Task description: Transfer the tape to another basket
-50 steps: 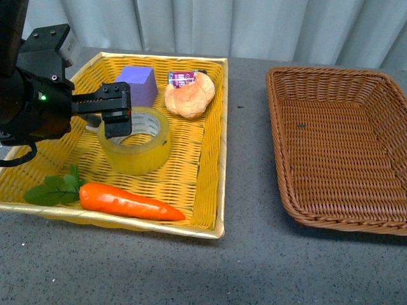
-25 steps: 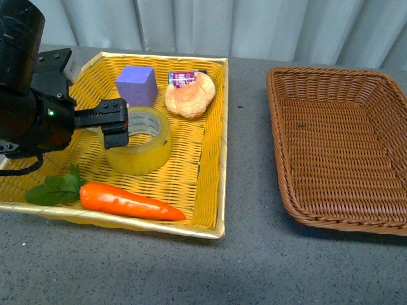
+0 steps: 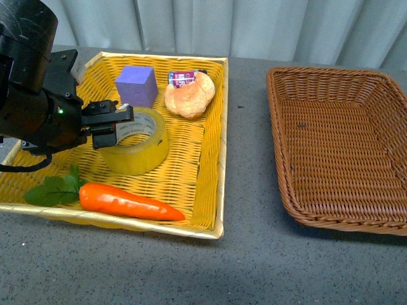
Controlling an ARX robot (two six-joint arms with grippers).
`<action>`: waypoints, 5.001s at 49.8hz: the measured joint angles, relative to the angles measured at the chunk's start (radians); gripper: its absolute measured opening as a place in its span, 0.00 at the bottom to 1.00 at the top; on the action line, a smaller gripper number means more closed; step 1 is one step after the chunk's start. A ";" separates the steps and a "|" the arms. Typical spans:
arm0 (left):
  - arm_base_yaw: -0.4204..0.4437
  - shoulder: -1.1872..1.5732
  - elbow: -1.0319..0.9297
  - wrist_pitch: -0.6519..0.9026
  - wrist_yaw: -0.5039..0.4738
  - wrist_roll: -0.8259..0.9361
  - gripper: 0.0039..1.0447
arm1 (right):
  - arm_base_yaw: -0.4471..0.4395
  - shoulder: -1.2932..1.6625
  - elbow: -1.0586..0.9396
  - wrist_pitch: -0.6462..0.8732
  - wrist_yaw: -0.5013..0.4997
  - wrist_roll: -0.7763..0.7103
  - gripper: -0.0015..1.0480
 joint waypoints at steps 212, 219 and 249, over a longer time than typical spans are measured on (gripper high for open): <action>-0.308 -0.097 0.346 -0.091 0.161 0.484 0.50 | 0.166 1.777 1.010 -0.027 -0.072 -0.042 0.15; -0.256 -0.139 0.298 0.014 0.094 0.394 0.68 | 0.116 1.825 1.011 -0.012 -0.060 -0.032 0.15; -0.144 -0.226 0.094 0.174 -0.129 0.163 0.94 | -0.006 2.012 0.971 0.100 -0.007 -0.047 0.15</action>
